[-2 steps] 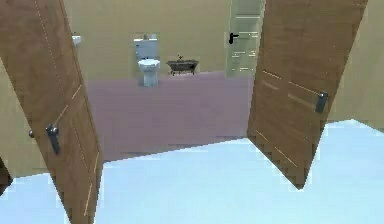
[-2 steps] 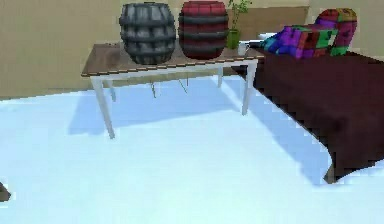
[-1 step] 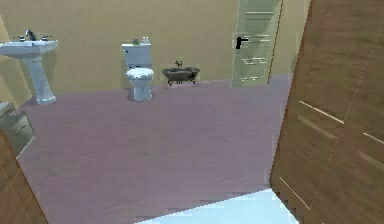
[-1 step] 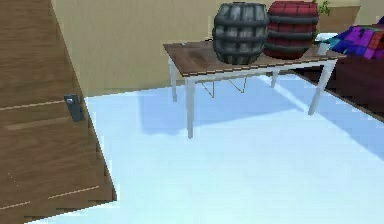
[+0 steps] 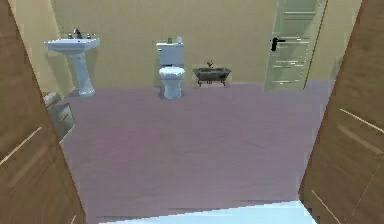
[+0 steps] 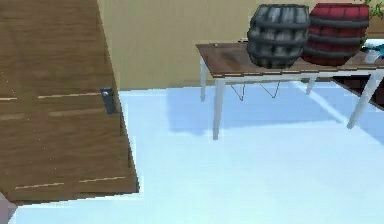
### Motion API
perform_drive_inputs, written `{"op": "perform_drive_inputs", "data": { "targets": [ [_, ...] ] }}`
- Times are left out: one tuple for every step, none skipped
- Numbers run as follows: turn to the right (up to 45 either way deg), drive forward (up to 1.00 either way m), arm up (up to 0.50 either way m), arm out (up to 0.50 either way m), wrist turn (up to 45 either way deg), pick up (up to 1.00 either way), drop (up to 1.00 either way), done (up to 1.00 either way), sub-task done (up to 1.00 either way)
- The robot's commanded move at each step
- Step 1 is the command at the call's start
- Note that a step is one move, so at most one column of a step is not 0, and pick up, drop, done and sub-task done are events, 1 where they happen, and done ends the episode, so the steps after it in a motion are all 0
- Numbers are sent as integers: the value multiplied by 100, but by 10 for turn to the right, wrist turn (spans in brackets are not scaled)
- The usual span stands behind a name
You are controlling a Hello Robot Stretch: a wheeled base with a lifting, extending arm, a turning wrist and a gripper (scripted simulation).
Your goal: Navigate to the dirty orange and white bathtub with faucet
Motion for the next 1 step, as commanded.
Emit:
{"op": "perform_drive_inputs", "data": {
  "targets": [
    [0,100,0,0,0,0,0,0,0]
  ]
}}
